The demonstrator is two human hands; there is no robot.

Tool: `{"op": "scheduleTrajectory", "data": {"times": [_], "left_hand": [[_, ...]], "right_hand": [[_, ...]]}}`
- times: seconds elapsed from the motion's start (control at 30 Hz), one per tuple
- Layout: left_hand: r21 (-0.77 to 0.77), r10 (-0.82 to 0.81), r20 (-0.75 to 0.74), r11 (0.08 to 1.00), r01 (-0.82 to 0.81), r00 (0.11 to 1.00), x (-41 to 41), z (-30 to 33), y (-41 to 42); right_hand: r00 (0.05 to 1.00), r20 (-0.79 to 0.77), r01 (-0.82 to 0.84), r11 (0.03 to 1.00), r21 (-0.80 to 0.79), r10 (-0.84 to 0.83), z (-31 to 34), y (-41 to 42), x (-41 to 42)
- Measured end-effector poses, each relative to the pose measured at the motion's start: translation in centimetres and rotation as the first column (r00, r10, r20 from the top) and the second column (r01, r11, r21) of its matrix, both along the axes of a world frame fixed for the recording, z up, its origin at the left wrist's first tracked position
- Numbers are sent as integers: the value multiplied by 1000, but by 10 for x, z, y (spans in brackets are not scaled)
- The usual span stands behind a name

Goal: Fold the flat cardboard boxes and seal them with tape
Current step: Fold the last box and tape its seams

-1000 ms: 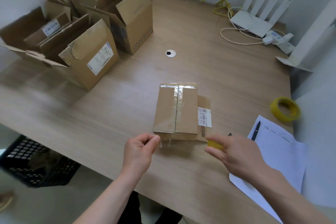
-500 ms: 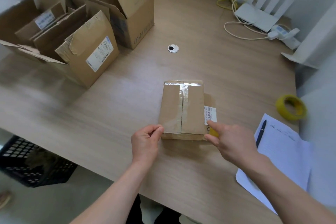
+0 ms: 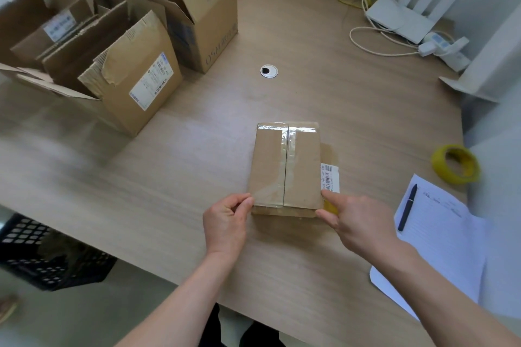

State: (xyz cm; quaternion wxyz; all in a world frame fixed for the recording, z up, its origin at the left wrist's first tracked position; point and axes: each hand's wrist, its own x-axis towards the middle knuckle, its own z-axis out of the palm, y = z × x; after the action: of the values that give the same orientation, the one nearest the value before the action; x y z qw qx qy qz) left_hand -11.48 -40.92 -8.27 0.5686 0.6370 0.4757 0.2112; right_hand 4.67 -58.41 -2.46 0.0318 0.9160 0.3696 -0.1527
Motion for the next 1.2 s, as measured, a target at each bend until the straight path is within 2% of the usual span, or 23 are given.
{"op": "scheduleTrajectory", "data": {"times": [0.13, 0.27, 0.4, 0.53, 0.63, 0.7, 0.77, 0.8, 0.83, 0.9, 0.93, 1.0, 1.2], "left_hand": [[-12, 7, -27, 1000, -8, 1000, 3, -3, 1], [-66, 53, -82, 996, -59, 995, 9, -3, 3], [-202, 73, -170, 973, -107, 983, 15, -1, 13], [-186, -111, -213, 980, 71, 971, 17, 0, 25], [-259, -195, -146, 954, 152, 970, 22, 1, 34], [-247, -279, -76, 935, 253, 957, 26, 3, 36], [-161, -381, 4, 912, 376, 925, 28, 7, 35], [-56, -443, -14, 896, 441, 897, 29, 8, 35], [88, -519, -77, 847, 524, 851, 29, 8, 35], [344, -643, -287, 623, 703, 710, 31, 6, 37], [387, -661, -370, 529, 755, 653, 31, 5, 39], [428, -665, -442, 433, 794, 601, 30, 6, 44], [592, -659, -515, 189, 784, 548, 41, 13, 52]], "right_hand": [[996, -69, 61, 997, 35, -59, -7, -1, 3], [947, -269, 207, 975, 81, -178, -17, -2, 9], [904, -375, 238, 970, 41, -206, -24, -2, 19], [905, -374, 230, 973, 28, -204, -26, 1, 25], [897, -401, 208, 978, 8, -188, -26, 3, 28], [892, -417, 194, 981, 5, -174, -25, 4, 32], [889, -430, 175, 985, 5, -156, -25, 4, 34], [892, -428, 167, 986, 5, -149, -25, 4, 35], [894, -422, 165, 986, 5, -148, -25, 4, 34], [902, -404, 171, 985, 9, -152, -27, 3, 33], [905, -396, 173, 985, 14, -154, -28, 3, 33], [909, -385, 183, 983, 17, -163, -30, 2, 30], [949, -298, 106, 994, 7, -99, -32, 0, 26]]}}
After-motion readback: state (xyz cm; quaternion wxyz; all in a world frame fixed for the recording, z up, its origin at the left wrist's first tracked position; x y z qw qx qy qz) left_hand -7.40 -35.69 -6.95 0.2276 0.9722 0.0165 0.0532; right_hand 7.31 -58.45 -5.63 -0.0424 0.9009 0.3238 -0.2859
